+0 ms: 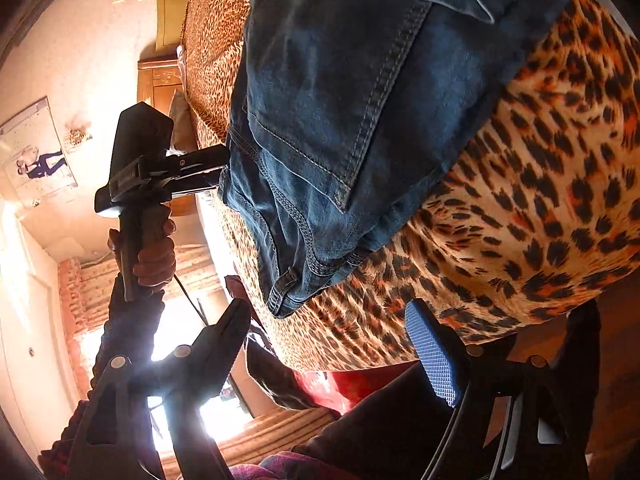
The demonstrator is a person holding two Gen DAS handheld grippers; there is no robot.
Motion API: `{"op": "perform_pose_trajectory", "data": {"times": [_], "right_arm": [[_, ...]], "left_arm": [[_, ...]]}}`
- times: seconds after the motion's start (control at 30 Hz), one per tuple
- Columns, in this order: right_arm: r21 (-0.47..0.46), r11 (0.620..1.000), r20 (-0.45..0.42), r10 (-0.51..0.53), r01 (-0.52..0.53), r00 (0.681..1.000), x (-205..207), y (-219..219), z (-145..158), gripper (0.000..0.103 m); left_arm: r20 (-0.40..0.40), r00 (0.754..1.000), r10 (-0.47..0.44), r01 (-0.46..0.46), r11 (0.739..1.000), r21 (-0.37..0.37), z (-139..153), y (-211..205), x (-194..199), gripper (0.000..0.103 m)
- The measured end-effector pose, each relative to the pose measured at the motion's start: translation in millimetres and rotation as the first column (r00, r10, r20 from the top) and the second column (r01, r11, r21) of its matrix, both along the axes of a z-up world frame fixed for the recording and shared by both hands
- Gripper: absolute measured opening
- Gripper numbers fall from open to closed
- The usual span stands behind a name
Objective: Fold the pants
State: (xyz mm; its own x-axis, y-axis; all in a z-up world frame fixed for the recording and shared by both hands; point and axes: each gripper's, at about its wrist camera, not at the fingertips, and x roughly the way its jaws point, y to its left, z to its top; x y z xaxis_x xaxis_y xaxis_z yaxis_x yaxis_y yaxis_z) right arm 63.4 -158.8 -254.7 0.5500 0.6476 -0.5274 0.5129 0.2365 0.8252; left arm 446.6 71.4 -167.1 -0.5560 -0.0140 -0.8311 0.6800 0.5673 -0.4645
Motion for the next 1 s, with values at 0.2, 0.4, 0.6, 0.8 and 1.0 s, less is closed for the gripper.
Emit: {"op": "perform_pose_trajectory", "data": {"times": [0.2, 0.4, 0.6, 0.8, 1.0], "right_arm": [[0.167, 0.964, 0.029, -0.214, 0.207, 0.976, -0.4, 30.9, -22.1, 0.087], [0.158, 0.958, 0.022, -0.244, 0.238, 0.970, 12.5, 51.6, -10.9, 0.091], [0.166, 0.940, -0.024, -0.299, 0.298, 0.954, 8.2, 55.8, -10.9, 0.091], [-0.016, 0.969, -0.027, -0.246, 0.245, 0.969, -3.8, 32.0, 26.9, 0.091], [-0.181, 0.968, -0.021, -0.179, 0.173, 0.984, -4.6, -18.4, 68.4, 0.091]], "left_arm": [[-0.036, 0.996, -0.086, 0.085, 0.996, -0.024, -3.2, -6.2, 11.9, 0.091], [-0.044, 0.985, -0.168, 0.167, 0.986, -0.026, -2.7, -9.6, 2.3, 0.093], [-0.043, 0.975, -0.217, 0.216, 0.976, -0.025, -6.3, -20.7, -8.7, 0.094], [0.021, 0.995, -0.098, 0.099, 0.993, -0.061, 5.2, -6.2, 1.6, 0.094], [0.093, 0.949, 0.303, -0.291, 0.949, -0.125, 25.3, 59.9, 6.8, 0.094]]}}
